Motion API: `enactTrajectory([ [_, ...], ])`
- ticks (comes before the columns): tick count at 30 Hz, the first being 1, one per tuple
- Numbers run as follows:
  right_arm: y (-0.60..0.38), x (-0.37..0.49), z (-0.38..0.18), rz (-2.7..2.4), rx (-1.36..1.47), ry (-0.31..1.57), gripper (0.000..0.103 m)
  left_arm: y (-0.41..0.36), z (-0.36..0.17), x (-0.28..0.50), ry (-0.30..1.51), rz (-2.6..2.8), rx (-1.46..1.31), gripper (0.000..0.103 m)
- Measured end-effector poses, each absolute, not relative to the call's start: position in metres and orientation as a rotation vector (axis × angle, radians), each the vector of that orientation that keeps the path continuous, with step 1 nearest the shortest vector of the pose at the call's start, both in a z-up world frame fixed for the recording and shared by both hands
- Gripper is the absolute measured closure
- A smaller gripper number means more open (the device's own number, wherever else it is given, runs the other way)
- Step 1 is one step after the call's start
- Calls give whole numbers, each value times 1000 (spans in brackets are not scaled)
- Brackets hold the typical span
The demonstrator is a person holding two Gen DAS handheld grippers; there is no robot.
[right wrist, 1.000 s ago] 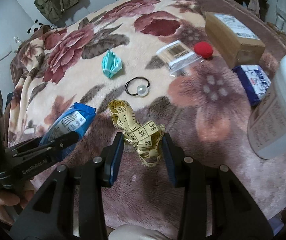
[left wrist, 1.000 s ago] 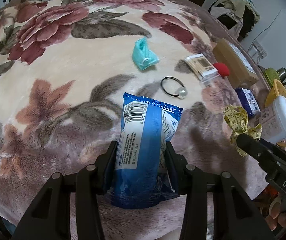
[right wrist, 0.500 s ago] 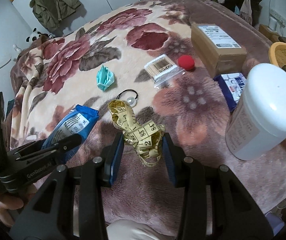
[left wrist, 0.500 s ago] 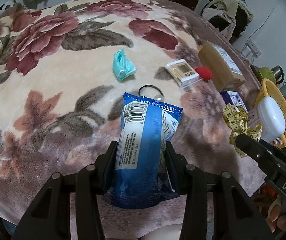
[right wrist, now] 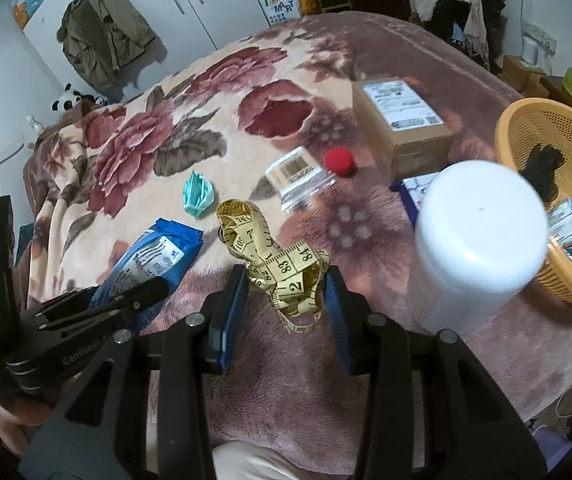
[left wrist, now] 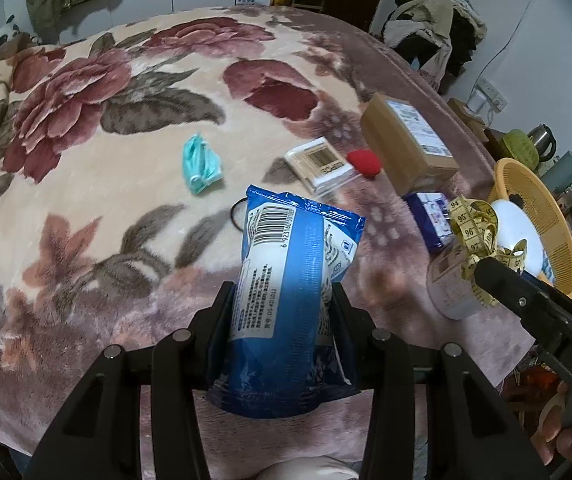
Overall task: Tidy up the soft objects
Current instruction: 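Lift the snack packet and tape measure and carry both over the orange basket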
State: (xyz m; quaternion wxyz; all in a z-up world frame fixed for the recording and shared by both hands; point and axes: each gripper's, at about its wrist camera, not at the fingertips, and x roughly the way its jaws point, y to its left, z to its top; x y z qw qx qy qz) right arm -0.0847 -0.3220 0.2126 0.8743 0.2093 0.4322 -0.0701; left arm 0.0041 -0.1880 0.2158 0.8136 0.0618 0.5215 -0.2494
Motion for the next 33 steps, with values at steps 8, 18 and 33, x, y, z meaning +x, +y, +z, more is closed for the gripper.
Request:
enactTrajectory([
  [8,-341,-94,226,-163,453,866,63,-218,234,-3,1090,-567,138,56],
  [18,-371,-109,237,-209,463,833,63,-251,249,-11,1066,-609,156,56],
  [33,-417,-132,243,-290,495,799,63,-313,267,-28,1044,-697,185,56],
])
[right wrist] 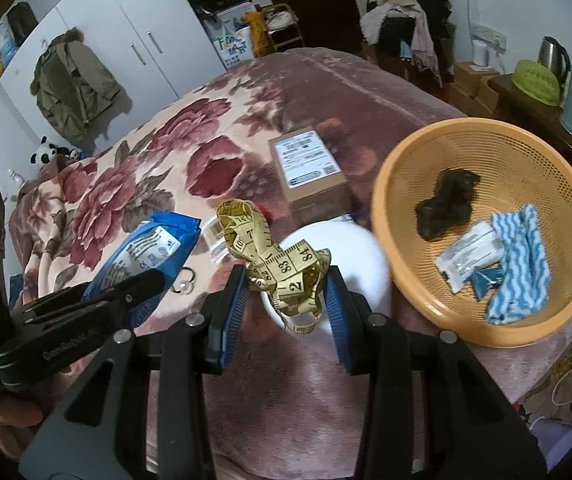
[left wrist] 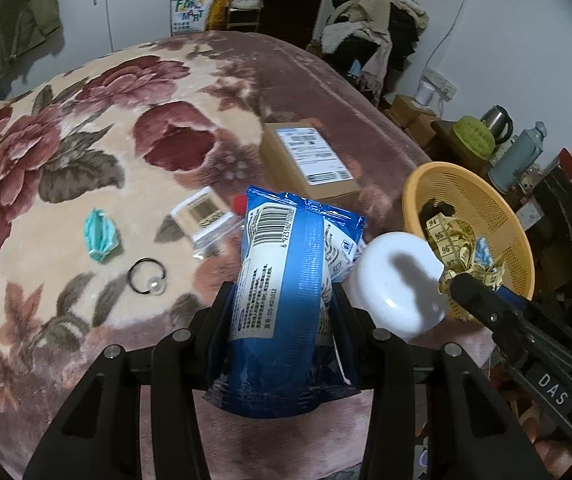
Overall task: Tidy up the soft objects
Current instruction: 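Lift the snack packet and tape measure and carry both over the orange basket, then open both tools to drop the snack packet and tape measure into the basket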
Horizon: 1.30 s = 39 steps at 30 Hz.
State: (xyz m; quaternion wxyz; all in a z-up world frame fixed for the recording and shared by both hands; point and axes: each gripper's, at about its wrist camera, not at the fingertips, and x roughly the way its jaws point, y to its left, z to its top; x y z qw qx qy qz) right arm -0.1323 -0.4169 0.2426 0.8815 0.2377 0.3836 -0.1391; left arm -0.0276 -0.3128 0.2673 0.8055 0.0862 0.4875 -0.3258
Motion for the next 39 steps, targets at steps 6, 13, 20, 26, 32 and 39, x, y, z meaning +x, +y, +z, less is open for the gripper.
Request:
enactTrajectory([
  [6,-440,-143,243,-329,518,788,63,-338,271,-34,1039,-736,194,56],
  [13,-466,-154,242,-382,538,781,63,-372,272,-38,1051,-781,192,56],
  [20,-497,-172,242,-455,558,768,63,-416,272,-53,1059,-854,211,56],
  [26,-517,-188,240,-511,575,768,63,-448,267,-65,1077,-909,226,56],
  [32,-531,-198,239,-552,582,768,63,-482,262,-74,1100,-950,232,56],
  [39,-545,-211,236,-609,588,768,61,-515,256,-83,1124,-1006,189,50],
])
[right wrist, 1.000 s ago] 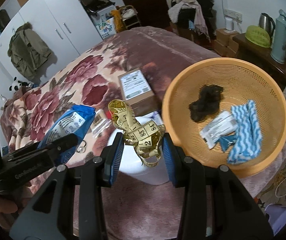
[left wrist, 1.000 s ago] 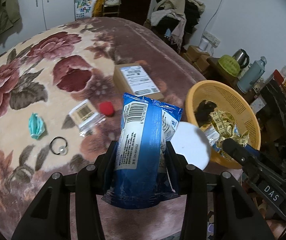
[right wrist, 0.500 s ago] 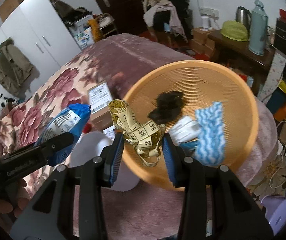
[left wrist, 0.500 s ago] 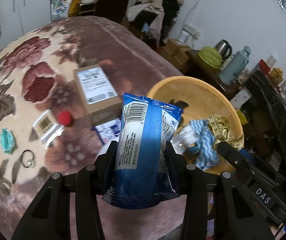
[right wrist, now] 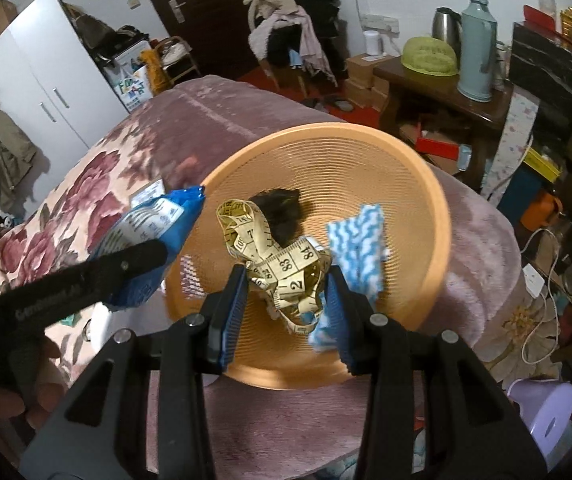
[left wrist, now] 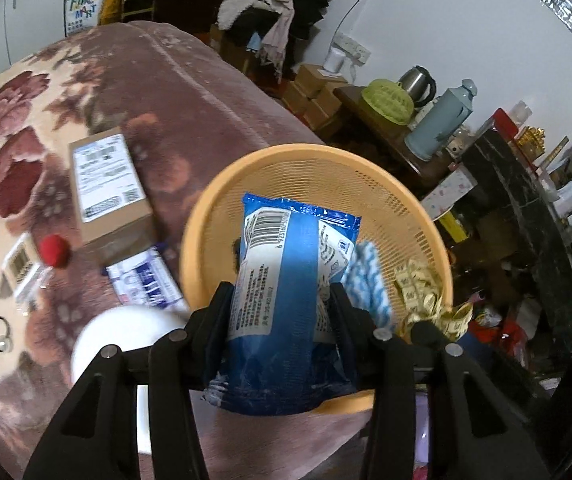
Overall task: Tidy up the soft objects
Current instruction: 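Open both tools to drop the snack packet and tape measure into the basket, then withdraw both open tools from the basket back over the blanket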
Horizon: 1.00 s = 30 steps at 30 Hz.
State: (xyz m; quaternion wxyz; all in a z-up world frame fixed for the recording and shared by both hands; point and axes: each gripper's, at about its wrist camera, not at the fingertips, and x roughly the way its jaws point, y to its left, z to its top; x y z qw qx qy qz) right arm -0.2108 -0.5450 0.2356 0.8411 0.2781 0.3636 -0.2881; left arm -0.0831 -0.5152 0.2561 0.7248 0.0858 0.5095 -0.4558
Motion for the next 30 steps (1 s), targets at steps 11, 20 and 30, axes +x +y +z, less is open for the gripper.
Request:
enactTrajectory([
  [11,-555,-213,231,-636,632,775,53,-492,272,-81,1018,-930,230,1],
  [20,-540,-203,229,-654,602,815,0,-455,265,-64,1021,-845,258,1],
  [30,-526,-202,227,-676,574,849,0,-432,262,-67,1025,-846,260,1],
])
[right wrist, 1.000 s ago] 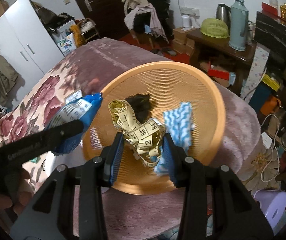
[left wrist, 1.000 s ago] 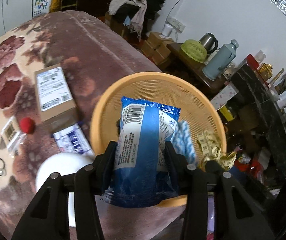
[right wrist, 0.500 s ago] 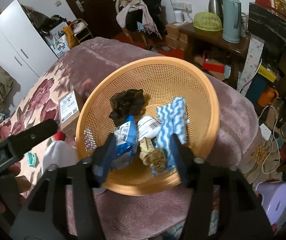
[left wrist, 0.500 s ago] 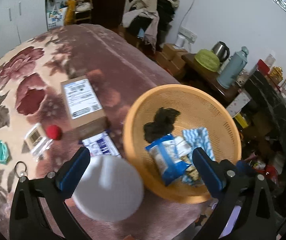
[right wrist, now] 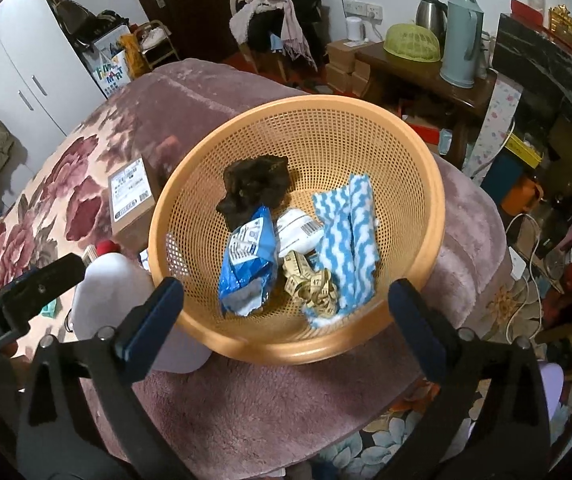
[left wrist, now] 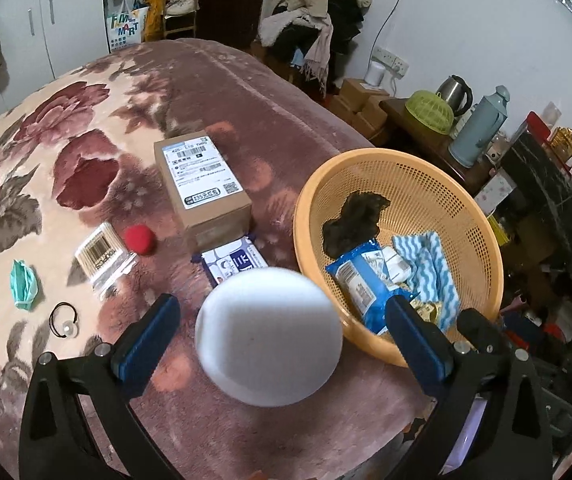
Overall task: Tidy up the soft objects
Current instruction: 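Withdraw both open tools from the basket back over the blanket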
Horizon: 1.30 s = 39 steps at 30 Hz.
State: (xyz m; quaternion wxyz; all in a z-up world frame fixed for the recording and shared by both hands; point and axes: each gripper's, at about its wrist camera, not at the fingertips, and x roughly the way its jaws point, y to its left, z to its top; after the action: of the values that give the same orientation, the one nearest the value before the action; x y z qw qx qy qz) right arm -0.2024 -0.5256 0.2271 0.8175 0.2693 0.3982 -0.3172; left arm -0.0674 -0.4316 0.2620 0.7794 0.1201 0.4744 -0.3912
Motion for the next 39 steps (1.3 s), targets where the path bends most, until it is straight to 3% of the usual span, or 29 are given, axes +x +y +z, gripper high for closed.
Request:
enactTrajectory([
  [39,-423,-126,250,-559,385,880,0,-283,247,-7,1053,-693,121,1],
])
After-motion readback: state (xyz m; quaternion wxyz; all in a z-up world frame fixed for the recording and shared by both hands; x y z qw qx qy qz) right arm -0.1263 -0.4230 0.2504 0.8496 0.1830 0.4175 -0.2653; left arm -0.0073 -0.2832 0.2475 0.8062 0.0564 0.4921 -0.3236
